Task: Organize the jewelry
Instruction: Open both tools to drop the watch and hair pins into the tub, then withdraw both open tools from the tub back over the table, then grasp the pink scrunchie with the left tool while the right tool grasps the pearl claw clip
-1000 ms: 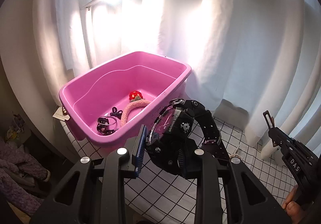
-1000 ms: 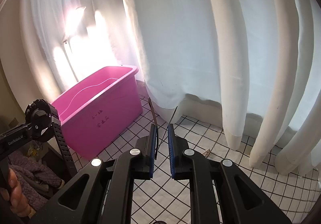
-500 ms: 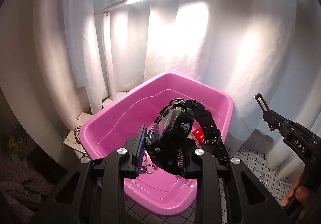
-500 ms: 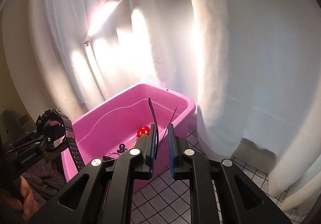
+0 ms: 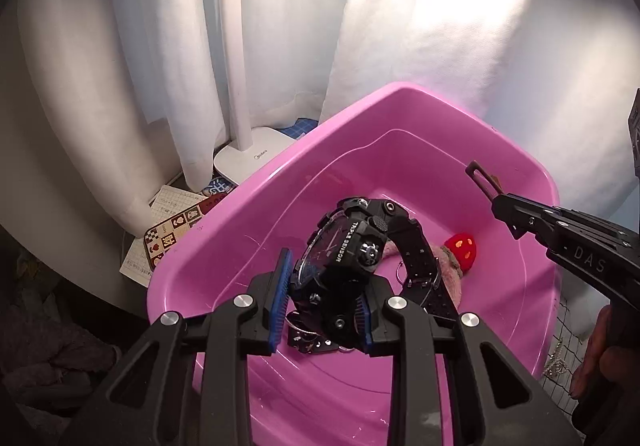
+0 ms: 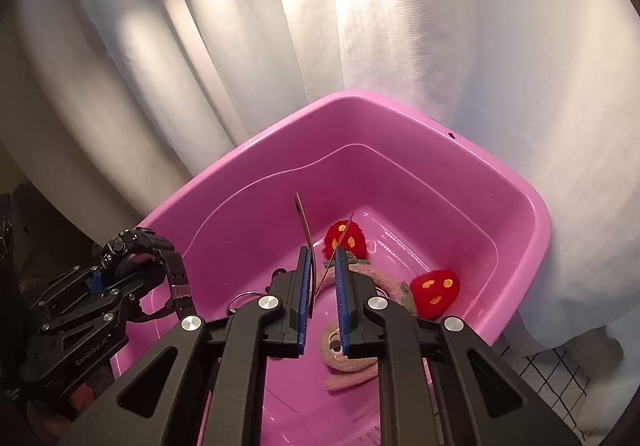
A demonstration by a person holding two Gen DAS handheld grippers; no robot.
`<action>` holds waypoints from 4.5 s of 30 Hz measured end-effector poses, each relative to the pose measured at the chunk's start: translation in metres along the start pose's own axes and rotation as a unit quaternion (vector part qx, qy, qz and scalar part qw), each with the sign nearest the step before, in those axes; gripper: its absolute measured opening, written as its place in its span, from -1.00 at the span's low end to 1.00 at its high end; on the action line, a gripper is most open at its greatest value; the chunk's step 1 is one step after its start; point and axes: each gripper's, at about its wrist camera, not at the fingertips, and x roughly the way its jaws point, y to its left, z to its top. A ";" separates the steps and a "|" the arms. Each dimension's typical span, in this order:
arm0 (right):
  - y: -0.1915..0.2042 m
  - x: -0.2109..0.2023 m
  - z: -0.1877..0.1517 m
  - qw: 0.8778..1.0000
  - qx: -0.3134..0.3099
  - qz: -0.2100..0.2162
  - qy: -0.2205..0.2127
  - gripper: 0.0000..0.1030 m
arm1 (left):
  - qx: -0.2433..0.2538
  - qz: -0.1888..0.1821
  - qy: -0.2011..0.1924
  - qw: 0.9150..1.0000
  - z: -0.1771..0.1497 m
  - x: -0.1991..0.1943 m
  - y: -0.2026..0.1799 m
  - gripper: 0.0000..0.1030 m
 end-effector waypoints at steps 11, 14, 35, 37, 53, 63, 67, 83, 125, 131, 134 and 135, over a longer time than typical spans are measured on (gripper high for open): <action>-0.007 0.044 0.004 0.998 0.014 -0.026 0.060 -0.48 | 0.011 -0.004 0.053 0.999 -0.003 0.030 0.001 -0.22; -0.009 0.042 0.003 0.998 0.023 -0.024 0.055 0.18 | 0.017 0.008 0.041 0.999 -0.001 0.024 0.002 0.64; 0.006 -0.040 -0.029 0.997 0.041 -0.018 -0.064 0.21 | 0.008 0.030 -0.043 0.999 -0.020 -0.036 0.003 0.85; 0.004 -0.053 -0.045 0.995 0.049 -0.017 -0.080 0.21 | 0.006 0.025 -0.053 0.998 -0.026 -0.046 0.000 0.85; -0.138 -0.213 -0.245 0.985 0.095 -0.104 -0.098 0.23 | -0.032 0.007 -0.066 0.997 -0.160 -0.123 -0.106 0.88; -0.204 -0.225 -0.323 0.993 0.063 -0.086 -0.045 0.23 | -0.046 0.050 -0.026 0.997 -0.276 -0.134 -0.189 0.88; -0.211 -0.208 -0.332 0.994 0.063 -0.081 -0.040 0.23 | -0.052 0.045 -0.011 0.998 -0.303 -0.119 -0.207 0.88; -0.251 -0.131 -0.323 0.999 -0.038 -0.011 -0.015 0.23 | -0.207 0.172 0.040 0.962 -0.399 -0.061 -0.273 0.88; -0.239 -0.070 -0.308 0.995 -0.102 -0.010 -0.003 0.23 | -0.268 0.226 0.012 0.936 -0.394 -0.008 -0.317 0.89; -0.233 -0.066 -0.308 0.993 -0.117 -0.029 -0.006 0.23 | -0.270 0.227 0.010 0.936 -0.393 -0.006 -0.315 0.89; -0.230 -0.063 -0.307 0.992 -0.124 -0.037 -0.005 0.23 | -0.269 0.229 0.009 0.936 -0.391 -0.005 -0.315 0.89; -0.229 -0.063 -0.307 0.991 -0.126 -0.039 -0.005 0.23 | -0.269 0.229 0.009 0.935 -0.390 -0.004 -0.315 0.89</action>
